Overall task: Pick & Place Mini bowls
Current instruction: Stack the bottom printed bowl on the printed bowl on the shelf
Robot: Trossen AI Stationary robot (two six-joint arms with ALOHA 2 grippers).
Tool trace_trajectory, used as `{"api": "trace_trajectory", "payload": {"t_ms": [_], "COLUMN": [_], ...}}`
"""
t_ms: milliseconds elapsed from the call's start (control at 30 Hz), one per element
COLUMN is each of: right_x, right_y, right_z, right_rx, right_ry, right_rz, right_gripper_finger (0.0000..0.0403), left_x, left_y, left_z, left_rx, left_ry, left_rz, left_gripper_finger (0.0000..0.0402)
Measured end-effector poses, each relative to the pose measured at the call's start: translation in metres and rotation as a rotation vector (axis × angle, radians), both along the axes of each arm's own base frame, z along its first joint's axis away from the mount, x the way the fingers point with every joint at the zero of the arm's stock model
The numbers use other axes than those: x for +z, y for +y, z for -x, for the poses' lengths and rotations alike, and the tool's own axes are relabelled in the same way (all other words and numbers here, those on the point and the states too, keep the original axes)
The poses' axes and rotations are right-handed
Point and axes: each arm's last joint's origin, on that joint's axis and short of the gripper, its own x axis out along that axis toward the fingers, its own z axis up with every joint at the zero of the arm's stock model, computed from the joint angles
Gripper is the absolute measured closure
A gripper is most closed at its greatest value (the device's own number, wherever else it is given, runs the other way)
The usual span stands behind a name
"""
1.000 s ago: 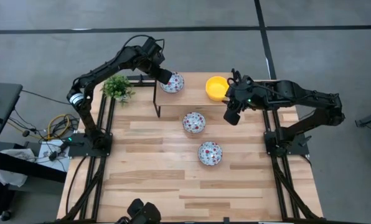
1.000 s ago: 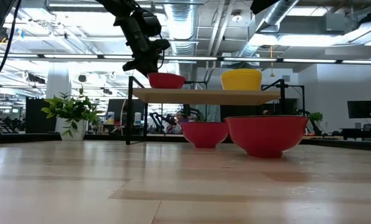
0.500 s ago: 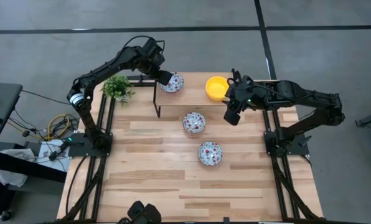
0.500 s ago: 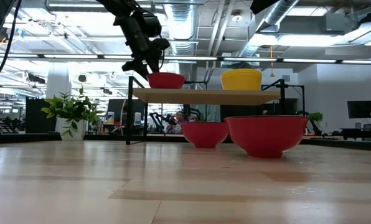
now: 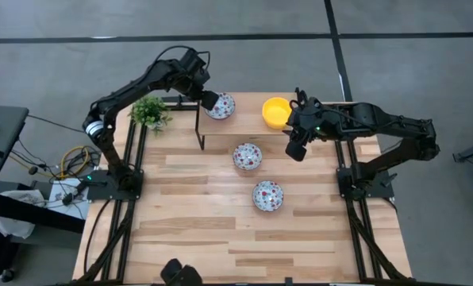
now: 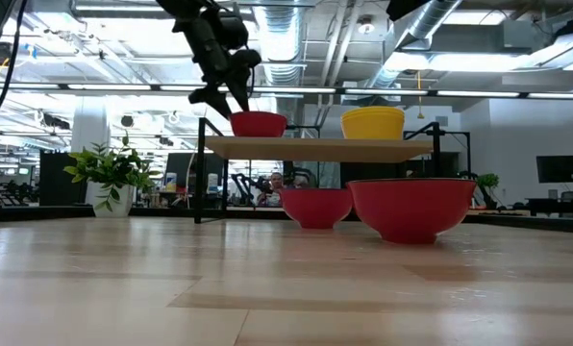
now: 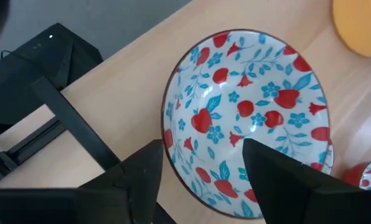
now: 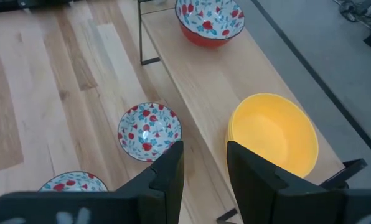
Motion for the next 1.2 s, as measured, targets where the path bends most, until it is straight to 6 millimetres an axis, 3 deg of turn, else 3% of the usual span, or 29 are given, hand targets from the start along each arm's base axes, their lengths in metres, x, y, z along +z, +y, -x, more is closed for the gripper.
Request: {"api": "trace_trajectory", "payload": {"t_ms": [333,500,667,833,1067,1200], "right_x": [0.000,0.000,0.000,0.000,-0.004,-0.017], "right_y": [0.000,0.002,0.013,0.035,0.072,0.099], "right_z": [0.000,0.000,-0.001,0.001,0.005,0.000], "right_rx": [0.002,0.024,0.054,0.062,-0.013,-0.066], "right_ry": [-0.001,0.005,-0.006,-0.039,-0.098,-0.083], "right_rz": [0.003,0.016,-0.002,-0.079,-0.255,-0.239], "right_gripper_finger": [0.0290,0.0290,0.0290,0.0290,0.0290,0.0290], "left_x": [0.029,0.051,0.070,0.068,0.039,0.017], "left_y": [-0.013,-0.034,-0.081,-0.137,-0.204,-0.230], "left_z": [0.016,0.024,0.034,0.047,0.066,0.076], "left_rx": [0.012,-0.029,-0.137,-0.282,-0.423,-0.418], "left_ry": [-0.057,-0.113,-0.179,-0.248,-0.404,-0.451], "left_rz": [-0.071,-0.118,-0.156,-0.184,-0.195,-0.187], "left_gripper_finger": [0.0176,0.0177,0.0182,0.0187,0.0189,0.0189]}}
